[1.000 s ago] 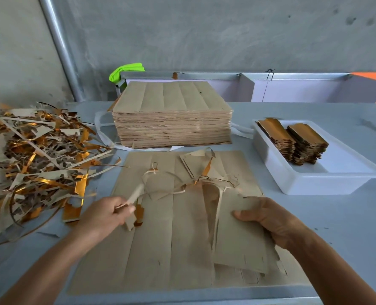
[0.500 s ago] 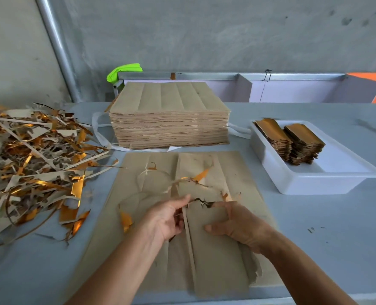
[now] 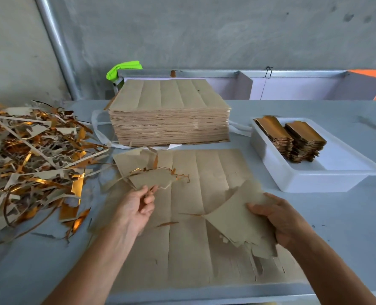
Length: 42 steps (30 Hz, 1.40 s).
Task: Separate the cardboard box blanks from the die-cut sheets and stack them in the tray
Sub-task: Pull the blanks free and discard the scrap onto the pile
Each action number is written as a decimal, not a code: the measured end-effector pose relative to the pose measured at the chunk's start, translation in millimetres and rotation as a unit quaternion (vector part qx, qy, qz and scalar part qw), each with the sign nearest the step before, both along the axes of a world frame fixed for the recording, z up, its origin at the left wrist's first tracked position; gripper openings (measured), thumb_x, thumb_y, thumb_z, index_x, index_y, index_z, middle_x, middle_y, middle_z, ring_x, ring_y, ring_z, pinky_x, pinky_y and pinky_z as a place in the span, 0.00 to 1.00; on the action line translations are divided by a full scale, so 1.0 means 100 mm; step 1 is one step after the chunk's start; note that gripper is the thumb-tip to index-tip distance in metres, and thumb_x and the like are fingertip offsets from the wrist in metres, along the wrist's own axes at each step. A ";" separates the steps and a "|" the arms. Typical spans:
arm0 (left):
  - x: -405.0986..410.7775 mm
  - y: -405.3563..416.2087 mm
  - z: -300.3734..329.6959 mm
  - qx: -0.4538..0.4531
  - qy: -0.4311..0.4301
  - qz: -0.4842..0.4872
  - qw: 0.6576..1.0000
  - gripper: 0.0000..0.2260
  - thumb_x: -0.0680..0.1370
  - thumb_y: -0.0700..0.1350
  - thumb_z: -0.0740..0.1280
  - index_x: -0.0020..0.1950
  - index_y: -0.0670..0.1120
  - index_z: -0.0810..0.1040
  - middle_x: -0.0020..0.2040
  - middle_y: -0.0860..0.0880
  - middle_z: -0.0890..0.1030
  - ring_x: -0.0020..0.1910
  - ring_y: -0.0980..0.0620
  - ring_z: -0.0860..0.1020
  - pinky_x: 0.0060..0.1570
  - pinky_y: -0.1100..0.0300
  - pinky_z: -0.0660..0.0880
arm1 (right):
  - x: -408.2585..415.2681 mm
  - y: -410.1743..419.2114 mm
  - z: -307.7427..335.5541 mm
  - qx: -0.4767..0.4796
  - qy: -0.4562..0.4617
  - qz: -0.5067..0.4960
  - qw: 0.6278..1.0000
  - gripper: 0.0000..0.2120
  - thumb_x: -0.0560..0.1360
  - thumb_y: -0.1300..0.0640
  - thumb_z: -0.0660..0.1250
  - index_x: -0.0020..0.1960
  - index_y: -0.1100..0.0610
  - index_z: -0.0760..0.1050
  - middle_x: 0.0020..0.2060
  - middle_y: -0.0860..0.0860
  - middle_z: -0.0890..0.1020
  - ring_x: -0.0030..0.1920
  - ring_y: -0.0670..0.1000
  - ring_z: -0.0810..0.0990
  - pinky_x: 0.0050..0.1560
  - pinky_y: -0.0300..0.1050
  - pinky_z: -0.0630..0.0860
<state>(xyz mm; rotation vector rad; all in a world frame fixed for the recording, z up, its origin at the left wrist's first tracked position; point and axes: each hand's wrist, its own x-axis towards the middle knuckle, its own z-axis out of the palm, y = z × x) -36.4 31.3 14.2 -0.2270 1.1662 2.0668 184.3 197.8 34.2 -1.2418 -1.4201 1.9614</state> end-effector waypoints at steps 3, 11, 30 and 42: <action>-0.04 -0.04 -0.01 -0.008 0.011 -0.011 1.000 0.10 0.81 0.36 0.54 0.40 0.42 0.66 0.27 0.46 0.79 0.15 0.59 0.63 0.12 0.69 0.54 | 0.04 0.07 0.01 0.017 -0.006 0.010 1.000 0.14 0.72 0.68 0.69 0.56 0.62 0.76 0.44 0.62 0.83 0.41 0.61 0.82 0.37 0.50 0.79; -0.11 -0.18 0.01 -0.108 0.134 -0.041 0.984 0.08 0.77 0.33 0.62 0.45 0.44 0.75 0.37 0.47 0.79 0.28 0.54 0.73 0.18 0.68 0.62 | 0.19 0.24 0.06 0.069 -0.013 0.009 0.998 0.20 0.72 0.66 0.69 0.62 0.57 0.72 0.50 0.59 0.79 0.46 0.60 0.79 0.35 0.48 0.77; 0.49 -0.07 -0.01 -0.084 0.280 -0.205 0.934 0.09 0.76 0.35 0.65 0.48 0.46 0.83 0.40 0.47 0.83 0.32 0.55 0.77 0.28 0.63 0.71 | -0.47 -0.32 0.17 0.034 0.123 0.183 0.975 0.23 0.60 0.67 0.74 0.54 0.62 0.80 0.46 0.58 0.85 0.44 0.56 0.85 0.41 0.48 0.81; 0.37 0.32 0.09 -0.144 0.200 -0.047 0.968 0.05 0.76 0.37 0.66 0.43 0.42 0.81 0.37 0.43 0.84 0.33 0.49 0.81 0.32 0.60 0.78 | -0.37 -0.33 0.18 0.200 0.021 0.292 0.935 0.12 0.67 0.69 0.73 0.49 0.58 0.80 0.44 0.52 0.86 0.45 0.51 0.85 0.41 0.42 0.81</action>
